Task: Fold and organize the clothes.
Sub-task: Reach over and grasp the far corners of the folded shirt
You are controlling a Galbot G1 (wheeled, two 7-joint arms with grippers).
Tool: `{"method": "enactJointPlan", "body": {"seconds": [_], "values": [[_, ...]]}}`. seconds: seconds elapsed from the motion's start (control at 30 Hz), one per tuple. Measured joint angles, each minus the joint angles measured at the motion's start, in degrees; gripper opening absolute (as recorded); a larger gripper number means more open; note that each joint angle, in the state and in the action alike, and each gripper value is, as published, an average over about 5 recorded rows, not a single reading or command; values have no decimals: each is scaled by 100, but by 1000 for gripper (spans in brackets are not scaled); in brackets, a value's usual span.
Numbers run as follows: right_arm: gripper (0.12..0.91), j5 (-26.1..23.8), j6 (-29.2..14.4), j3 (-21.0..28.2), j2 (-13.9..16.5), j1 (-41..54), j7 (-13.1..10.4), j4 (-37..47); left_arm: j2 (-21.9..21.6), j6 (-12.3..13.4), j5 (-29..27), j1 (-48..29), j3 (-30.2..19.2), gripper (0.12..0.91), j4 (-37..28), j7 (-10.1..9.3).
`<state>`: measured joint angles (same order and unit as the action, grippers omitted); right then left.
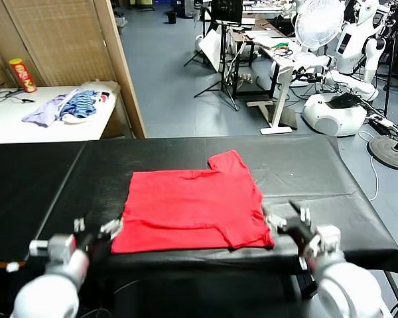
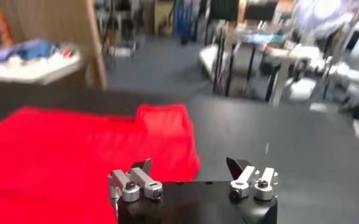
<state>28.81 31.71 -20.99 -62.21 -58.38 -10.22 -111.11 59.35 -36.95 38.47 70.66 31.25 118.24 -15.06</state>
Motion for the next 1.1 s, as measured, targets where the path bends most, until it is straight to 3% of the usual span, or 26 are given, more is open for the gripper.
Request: {"method": "enactJointPlan", "body": {"seconds": [0.33,0.53,0.77,0.87,1.1], "values": [[798,-9,54,1021,-591,2123,171,2605,206,-514,488,-2262,-968,798,-2294,38],[798,-201,190,1252,-1074,2875,394,3854,379,-528,472,-2736,-1179,798,-3026,195],[787,-219,204,1233,-1374,3182,503,4641,487,-527,359,-2853,-1224,787,-3463,472],[708,-224,175,1201,-1434,3214,570,4812,509,-518,294,-2872,-1229,710,-3556,584],[323,-227,77,1151,-1517,3226,733,4994,551,-438,143,-2886,-1230,332,-3682,815]]}}
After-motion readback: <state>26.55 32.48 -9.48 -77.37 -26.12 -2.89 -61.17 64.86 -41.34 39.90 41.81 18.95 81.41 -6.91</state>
